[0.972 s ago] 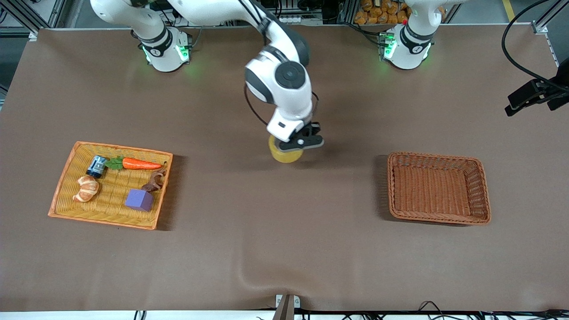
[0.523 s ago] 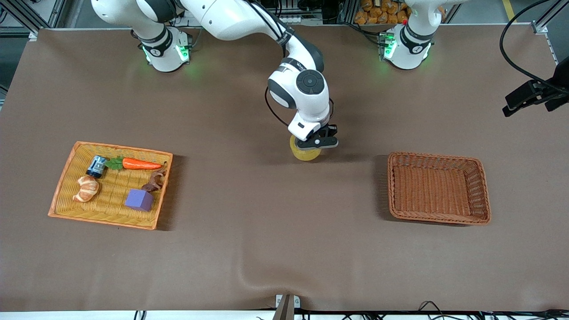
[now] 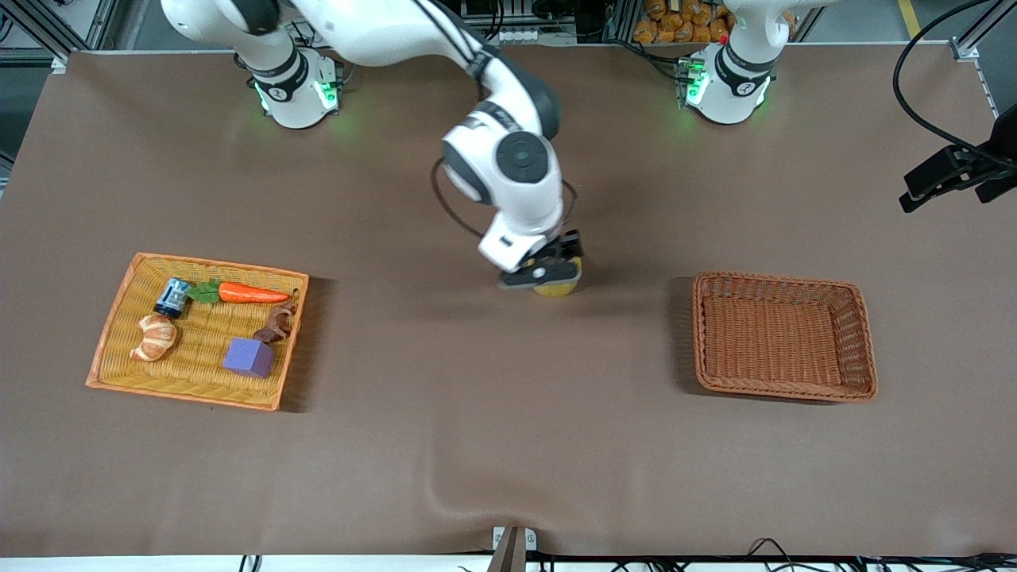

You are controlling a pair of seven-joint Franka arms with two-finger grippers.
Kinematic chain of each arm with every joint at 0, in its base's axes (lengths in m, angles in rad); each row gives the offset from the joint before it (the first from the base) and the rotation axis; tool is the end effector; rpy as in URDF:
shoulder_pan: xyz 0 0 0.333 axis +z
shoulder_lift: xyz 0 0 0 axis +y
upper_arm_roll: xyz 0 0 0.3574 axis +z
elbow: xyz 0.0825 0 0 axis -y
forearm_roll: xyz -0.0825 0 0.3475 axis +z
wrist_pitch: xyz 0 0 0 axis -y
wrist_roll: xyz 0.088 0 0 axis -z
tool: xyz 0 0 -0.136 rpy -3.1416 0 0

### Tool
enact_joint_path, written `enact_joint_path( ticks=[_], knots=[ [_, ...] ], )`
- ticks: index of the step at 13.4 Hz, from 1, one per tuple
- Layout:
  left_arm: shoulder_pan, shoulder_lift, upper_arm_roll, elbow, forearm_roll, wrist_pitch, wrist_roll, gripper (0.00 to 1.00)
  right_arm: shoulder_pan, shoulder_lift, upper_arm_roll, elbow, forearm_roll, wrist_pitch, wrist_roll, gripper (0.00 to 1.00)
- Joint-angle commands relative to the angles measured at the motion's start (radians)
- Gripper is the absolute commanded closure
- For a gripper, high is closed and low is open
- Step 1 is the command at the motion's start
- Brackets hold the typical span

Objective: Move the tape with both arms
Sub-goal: 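Set the tape on the table and withdraw the right gripper, then reach the left gripper to the tape roll and grasp it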

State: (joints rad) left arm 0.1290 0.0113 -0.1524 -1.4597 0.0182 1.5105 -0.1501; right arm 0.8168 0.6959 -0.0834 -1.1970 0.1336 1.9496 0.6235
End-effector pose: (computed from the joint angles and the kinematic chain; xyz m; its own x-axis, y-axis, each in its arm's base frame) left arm 0.5173 -0.0089 0.6738 0.9910 0.1275 0.0416 0.1281 -0.9917 -0.0103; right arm 0.5322 0.5200 0.3932 0.9964 0.0847 0.0041 0.0847 -0.9920 -0.0933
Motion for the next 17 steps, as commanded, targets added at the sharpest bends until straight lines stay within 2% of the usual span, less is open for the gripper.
enact_joint_path(
  ticks=[1, 4, 6, 10, 12, 15, 17],
  knots=[
    [0.009, -0.007, 0.000, 0.009, 0.003, -0.001, 0.024, 0.00, -0.152, -0.174, 0.021, -0.062, 0.009, -0.159, -0.149, 0.00],
    [0.011, -0.005, 0.001, 0.012, 0.003, 0.001, 0.021, 0.00, -0.319, -0.252, 0.021, -0.065, 0.009, -0.282, -0.399, 0.00],
    [0.012, 0.007, 0.002, 0.013, 0.003, 0.011, 0.023, 0.00, -0.416, -0.279, 0.021, -0.069, 0.006, -0.313, -0.513, 0.00],
    [0.012, 0.073, 0.001, -0.005, -0.050, 0.050, -0.005, 0.00, -0.525, -0.299, 0.018, -0.070, 0.000, -0.359, -0.556, 0.00],
    [-0.002, 0.102, -0.013, -0.034, -0.067, 0.051, -0.038, 0.00, -0.559, -0.360, 0.008, -0.131, -0.011, -0.374, -0.554, 0.00],
    [-0.020, 0.099, -0.062, -0.173, -0.164, 0.131, -0.146, 0.00, -0.585, -0.524, 0.005, -0.303, -0.052, -0.321, -0.556, 0.00],
    [-0.041, 0.098, -0.152, -0.279, -0.158, 0.251, -0.257, 0.00, -0.607, -0.565, 0.004, -0.335, -0.057, -0.320, -0.558, 0.00]
  ],
)
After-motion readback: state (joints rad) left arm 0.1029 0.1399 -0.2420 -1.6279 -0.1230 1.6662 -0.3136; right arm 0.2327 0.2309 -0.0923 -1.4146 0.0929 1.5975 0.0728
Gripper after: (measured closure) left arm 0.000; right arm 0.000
